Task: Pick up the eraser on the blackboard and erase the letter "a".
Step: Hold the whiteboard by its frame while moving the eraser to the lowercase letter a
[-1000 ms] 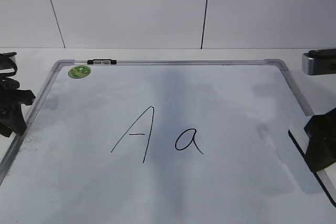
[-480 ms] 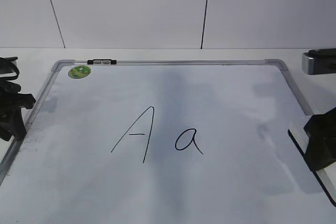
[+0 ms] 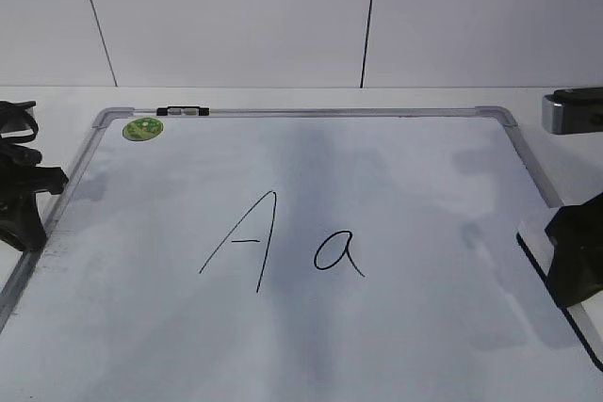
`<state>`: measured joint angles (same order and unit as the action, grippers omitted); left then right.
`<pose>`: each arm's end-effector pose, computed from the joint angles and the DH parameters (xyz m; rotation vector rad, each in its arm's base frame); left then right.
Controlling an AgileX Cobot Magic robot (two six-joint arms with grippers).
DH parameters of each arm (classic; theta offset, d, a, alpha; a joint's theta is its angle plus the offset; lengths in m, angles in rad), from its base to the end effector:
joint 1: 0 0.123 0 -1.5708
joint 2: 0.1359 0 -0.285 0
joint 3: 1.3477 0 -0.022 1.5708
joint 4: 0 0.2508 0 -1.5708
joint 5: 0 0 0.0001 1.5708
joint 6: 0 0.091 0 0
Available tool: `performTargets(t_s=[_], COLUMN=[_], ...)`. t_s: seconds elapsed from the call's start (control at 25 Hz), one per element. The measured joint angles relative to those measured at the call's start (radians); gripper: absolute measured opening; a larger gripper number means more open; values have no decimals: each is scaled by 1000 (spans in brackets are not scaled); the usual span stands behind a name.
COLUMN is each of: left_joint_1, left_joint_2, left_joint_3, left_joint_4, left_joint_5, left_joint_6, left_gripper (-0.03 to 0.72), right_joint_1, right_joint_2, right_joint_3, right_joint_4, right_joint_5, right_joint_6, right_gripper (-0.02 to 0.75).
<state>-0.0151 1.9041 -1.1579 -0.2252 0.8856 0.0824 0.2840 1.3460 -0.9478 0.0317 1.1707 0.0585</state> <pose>0.3437 -0.0209 0.1515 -0.0667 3.0970 -0.2719 0.2183 0.0665 0.2605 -0.3273 3.0406 0.0680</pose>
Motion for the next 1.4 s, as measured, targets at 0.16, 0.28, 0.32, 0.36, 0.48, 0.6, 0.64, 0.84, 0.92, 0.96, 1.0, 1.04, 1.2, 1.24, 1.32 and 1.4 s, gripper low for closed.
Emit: performTargets(t_s=[0.16,0.28,0.32,0.36,0.48,0.6,0.64,0.84,0.92,0.96,1.0,1.04,1.2,1.24,1.32,1.4], left_joint_1=[0,0,0,0,0,0,0,0,0,0,0,0,0,0,0,0], left_joint_2=[0,0,0,0,0,0,0,0,0,0,0,0,0,0,0,0], left_joint_3=[-2,-2,-2,-2,-2,-2,-2,-2,-2,-2,-2,-2,-2,-2,-2,-2], left_joint_4=[0,0,0,0,0,0,0,0,0,0,0,0,0,0,0,0], left_joint_5=[2,2,2,2,2,2,2,4,4,4,4,4,4,4,4,4], left_joint_6=[-2,-2,-2,-2,-2,-4,-4,-4,-4,-4,-4,-4,-4,-4,-4,-4], left_gripper=[16,15,15,15,15,15,15,15,15,15,15,15,15,15,15,15], right_joint_1=[0,0,0,0,0,0,0,0,5,11,22,37,98,114,141,161], right_joint_2=[0,0,0,0,0,18,28,83,106,120,134,151,234,259,304,348], right_joint_3=[0,0,0,0,0,0,0,-41,-71,-90,-110,-128,-226,-252,-299,-347], right_joint_4=[0,0,0,0,0,0,0,3,5,5,5,1,-15,-20,-32,-32], right_joint_5=[0,0,0,0,0,0,0,0,2,2,2,4,19,24,31,35], right_joint_6=[0,0,0,0,0,0,-4,-15,-17,-17,-18,-18,-20,-20,-20,-21], right_gripper=[568,568,568,568,568,567,567,568,568,568,568,568,568,567,568,568])
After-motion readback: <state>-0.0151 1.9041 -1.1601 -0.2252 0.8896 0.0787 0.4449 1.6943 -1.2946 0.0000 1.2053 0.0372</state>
